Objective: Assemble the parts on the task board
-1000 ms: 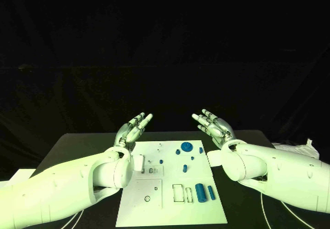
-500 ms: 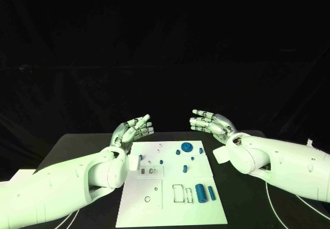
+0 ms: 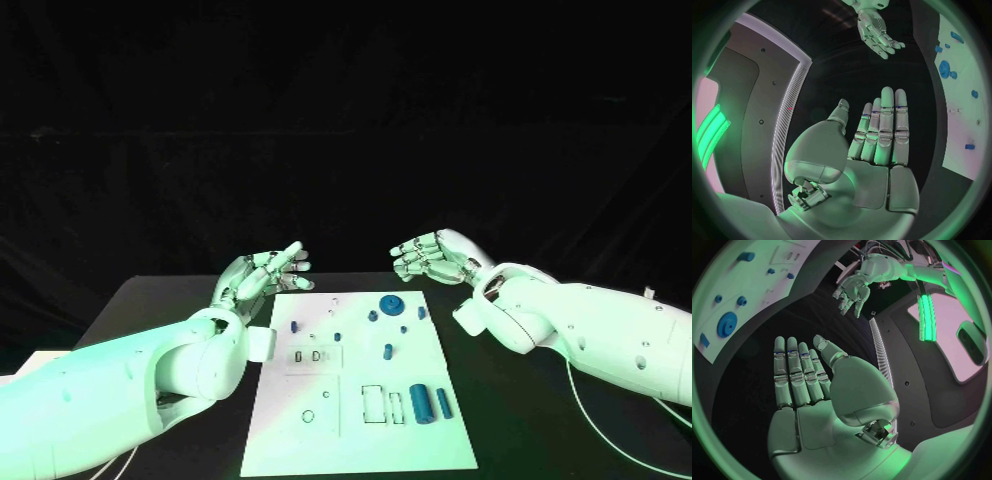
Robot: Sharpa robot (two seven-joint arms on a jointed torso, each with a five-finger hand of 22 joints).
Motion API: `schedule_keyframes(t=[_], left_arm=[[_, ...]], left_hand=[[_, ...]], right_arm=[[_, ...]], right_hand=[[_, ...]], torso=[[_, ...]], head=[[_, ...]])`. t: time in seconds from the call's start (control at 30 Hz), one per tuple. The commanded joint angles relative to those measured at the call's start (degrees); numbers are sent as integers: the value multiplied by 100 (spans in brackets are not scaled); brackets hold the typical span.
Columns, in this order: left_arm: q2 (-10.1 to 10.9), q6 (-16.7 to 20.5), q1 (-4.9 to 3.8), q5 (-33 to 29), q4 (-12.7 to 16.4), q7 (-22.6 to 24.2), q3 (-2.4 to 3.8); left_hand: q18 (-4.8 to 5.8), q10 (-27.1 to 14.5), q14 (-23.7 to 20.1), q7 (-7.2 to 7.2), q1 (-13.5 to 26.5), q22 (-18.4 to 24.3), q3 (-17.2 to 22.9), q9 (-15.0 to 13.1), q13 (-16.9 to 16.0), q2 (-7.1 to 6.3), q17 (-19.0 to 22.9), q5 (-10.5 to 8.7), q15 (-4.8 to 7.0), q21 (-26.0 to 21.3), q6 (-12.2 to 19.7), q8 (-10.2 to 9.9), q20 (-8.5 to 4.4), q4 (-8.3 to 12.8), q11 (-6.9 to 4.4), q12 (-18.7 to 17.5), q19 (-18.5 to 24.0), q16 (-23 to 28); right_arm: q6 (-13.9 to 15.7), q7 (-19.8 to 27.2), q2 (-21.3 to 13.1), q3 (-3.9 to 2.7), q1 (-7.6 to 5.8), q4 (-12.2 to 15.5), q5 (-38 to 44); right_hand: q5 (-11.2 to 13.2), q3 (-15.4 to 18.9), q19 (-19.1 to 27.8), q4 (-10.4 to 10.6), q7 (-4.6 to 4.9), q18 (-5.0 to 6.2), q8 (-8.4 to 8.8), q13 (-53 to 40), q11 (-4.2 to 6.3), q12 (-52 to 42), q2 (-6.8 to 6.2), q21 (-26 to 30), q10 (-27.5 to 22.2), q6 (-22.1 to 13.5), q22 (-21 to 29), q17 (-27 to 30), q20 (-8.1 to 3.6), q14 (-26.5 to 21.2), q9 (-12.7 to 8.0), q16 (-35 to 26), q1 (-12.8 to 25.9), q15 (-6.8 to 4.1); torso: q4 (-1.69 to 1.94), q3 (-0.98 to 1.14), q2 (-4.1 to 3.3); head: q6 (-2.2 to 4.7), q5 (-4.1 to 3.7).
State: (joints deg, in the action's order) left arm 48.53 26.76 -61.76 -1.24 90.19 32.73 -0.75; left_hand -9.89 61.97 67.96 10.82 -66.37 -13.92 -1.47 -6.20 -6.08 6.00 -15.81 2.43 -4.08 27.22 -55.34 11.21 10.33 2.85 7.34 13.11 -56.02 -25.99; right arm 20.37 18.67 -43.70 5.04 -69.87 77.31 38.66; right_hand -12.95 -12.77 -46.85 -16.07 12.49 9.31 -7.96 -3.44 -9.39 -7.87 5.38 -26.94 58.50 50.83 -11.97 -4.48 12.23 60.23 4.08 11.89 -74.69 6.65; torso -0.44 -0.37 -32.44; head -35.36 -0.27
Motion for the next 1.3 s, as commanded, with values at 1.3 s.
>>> schedule_keyframes(t=[1.3], left_arm=[[671,-629,-371,166,1436,-251,140]], left_hand=[[-7,-20,-445,64,-119,-250,-242,92,46,66,-570,26,-39,306,-9,-273,1,-27,60,-285,213,-446]], right_arm=[[-925,-2049,247,-44,-484,150,6752]], right_hand=[[236,-643,-1852,407,-549,-73,415,-14,479,436,-922,-3831,651,769,-2927,-1310,-672,2578,-16,1236,391,-723]], torso=[[351,-190,-1089]], head=[[235,-289]])
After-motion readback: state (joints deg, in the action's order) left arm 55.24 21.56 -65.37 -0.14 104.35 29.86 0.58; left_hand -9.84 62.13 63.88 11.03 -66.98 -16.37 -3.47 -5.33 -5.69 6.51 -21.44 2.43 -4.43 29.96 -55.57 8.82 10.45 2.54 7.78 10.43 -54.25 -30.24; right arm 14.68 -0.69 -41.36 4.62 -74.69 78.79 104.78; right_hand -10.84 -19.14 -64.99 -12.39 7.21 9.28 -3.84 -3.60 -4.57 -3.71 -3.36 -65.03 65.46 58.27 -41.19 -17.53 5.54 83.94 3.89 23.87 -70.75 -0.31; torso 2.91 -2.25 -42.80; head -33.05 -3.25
